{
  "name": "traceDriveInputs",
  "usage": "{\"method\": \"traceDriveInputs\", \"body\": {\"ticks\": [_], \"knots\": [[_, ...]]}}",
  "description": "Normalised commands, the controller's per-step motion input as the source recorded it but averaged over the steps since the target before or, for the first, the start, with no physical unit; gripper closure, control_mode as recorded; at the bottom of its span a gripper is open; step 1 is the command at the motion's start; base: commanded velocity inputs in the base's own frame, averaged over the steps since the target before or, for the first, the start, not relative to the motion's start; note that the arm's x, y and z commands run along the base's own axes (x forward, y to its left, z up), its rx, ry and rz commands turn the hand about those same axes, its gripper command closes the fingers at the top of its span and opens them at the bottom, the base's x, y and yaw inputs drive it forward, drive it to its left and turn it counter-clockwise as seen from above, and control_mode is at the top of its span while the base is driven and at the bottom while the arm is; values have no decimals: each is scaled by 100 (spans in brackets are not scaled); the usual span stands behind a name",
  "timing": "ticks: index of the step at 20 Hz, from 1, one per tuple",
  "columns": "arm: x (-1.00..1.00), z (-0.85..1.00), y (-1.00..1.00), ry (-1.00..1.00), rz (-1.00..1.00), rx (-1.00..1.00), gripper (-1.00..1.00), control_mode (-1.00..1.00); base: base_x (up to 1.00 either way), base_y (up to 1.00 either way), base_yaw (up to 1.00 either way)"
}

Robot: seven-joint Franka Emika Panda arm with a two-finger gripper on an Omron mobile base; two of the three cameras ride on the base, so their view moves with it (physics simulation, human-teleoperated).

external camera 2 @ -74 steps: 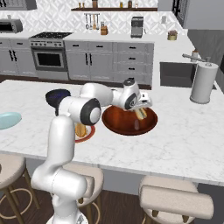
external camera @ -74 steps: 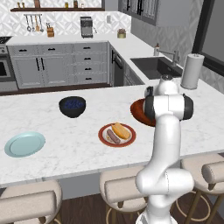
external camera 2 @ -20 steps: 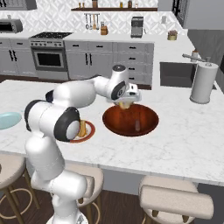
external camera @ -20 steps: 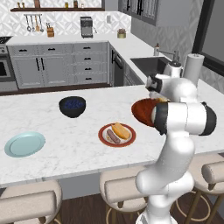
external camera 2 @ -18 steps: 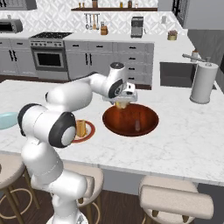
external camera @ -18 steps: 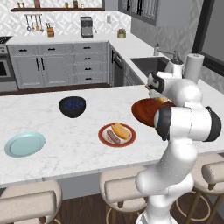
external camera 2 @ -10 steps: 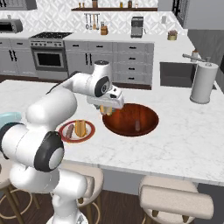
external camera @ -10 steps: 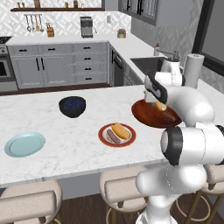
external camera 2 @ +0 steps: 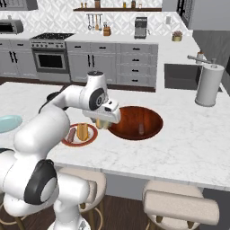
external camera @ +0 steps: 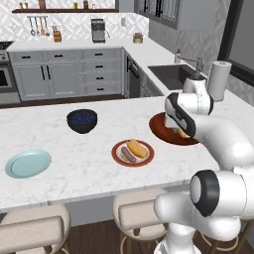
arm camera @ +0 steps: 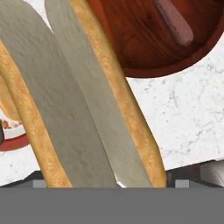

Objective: Place one bun and one sausage from the bowl on each plate.

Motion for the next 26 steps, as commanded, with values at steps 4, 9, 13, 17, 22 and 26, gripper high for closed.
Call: {"method": "traceDriveInputs", "body": {"ticks": [4, 9, 13, 17, 22, 26], "knots": [[-14, -1, 27, 0, 0, 0, 100, -100, 0, 0, 0], [0, 0, 0, 0, 0, 0, 100, 100, -26, 97, 0], [0, 0, 0, 0, 0, 0, 100, 100, 0, 100, 0], [0, 0, 0, 0, 0, 0, 100, 100, 0, 100, 0], [0, 0, 0, 0, 0, 0, 100, 100, 1, 99, 0], [0, 0, 0, 0, 0, 0, 100, 100, 18, 67, 1]]}}
